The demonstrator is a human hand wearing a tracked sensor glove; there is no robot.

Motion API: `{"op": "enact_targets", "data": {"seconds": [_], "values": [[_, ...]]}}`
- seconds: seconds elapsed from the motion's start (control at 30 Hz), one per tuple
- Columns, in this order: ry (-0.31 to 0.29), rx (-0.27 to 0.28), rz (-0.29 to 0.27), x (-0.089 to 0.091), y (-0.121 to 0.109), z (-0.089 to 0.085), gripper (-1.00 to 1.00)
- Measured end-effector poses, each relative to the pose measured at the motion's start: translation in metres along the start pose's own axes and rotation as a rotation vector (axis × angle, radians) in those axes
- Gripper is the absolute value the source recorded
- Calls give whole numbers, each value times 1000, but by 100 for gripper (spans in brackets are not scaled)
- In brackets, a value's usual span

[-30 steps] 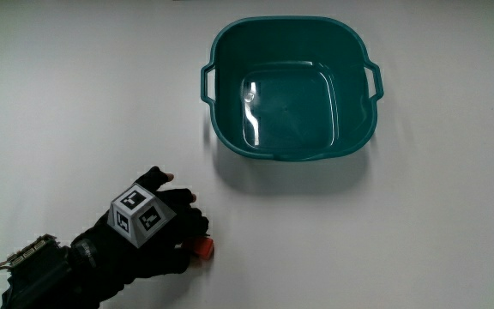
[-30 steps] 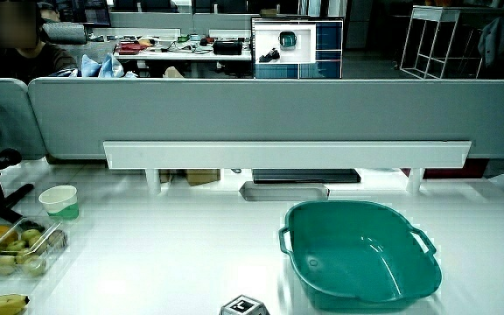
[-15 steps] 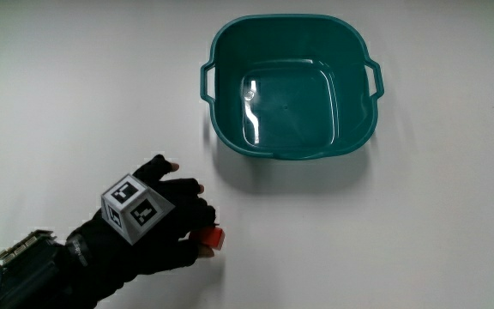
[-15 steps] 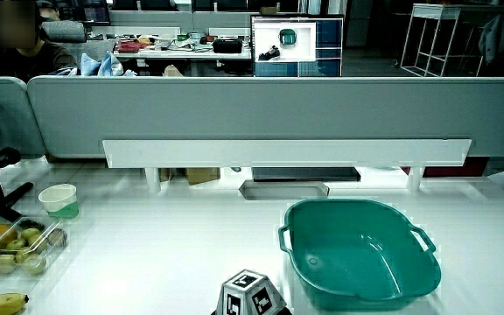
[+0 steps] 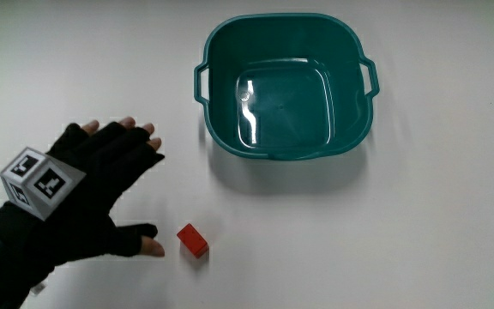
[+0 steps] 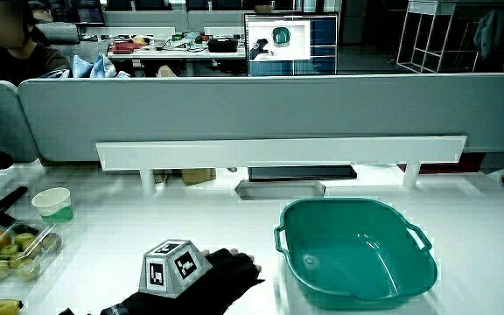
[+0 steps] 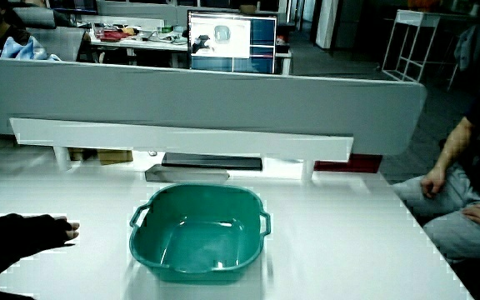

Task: Pick red block

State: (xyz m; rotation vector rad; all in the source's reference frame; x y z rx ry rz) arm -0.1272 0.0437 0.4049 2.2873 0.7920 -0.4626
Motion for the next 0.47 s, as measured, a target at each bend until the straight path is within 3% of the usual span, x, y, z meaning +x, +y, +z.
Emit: {"op": "enact_targets", "data": {"seconds": [0.17, 0.3, 0.47], "values": [[-17, 44, -35, 9, -3, 17, 100], [9, 85, -42, 20, -7, 37, 100], [-26, 127, -58, 25, -4, 49, 100]]}}
